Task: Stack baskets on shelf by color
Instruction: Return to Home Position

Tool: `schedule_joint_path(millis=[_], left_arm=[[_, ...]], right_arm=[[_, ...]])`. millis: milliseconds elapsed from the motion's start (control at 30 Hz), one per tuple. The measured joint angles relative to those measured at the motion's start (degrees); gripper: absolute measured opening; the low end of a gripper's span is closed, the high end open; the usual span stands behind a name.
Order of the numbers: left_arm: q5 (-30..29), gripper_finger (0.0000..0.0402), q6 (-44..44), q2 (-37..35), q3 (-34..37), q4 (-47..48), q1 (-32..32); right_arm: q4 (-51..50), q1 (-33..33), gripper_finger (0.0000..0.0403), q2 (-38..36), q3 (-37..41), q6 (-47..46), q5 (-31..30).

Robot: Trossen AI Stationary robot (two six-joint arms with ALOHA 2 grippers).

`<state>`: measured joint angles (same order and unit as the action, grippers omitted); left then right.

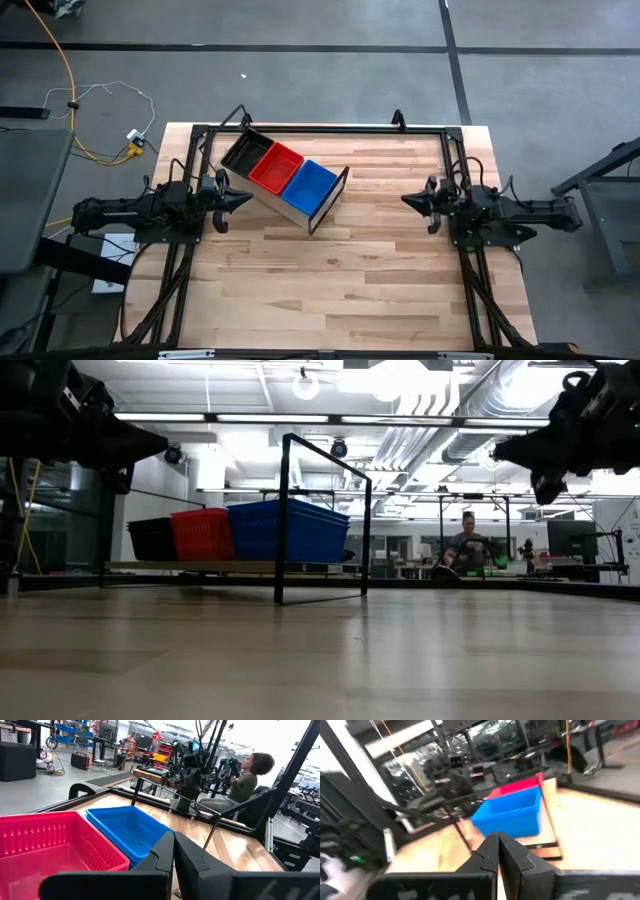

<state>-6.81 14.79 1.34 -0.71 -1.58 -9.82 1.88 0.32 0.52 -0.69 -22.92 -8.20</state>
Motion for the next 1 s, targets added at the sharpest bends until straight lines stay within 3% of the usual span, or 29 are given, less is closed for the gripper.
schedule_joint_path(millis=[400, 1000], left_arm=[[0.11, 0.0003, 0.02, 0.00, 0.00, -0.02, 0.00], [0.07, 0.0003, 0.02, 0.00, 0.00, -0.01, 0.00]], right_arm=[[0.10, 0.04, 0.0000, 3.36, 0.00, 7.97, -0.67], [0.05, 0.04, 0.0000, 3.62, 0.00, 7.97, -0.60]])
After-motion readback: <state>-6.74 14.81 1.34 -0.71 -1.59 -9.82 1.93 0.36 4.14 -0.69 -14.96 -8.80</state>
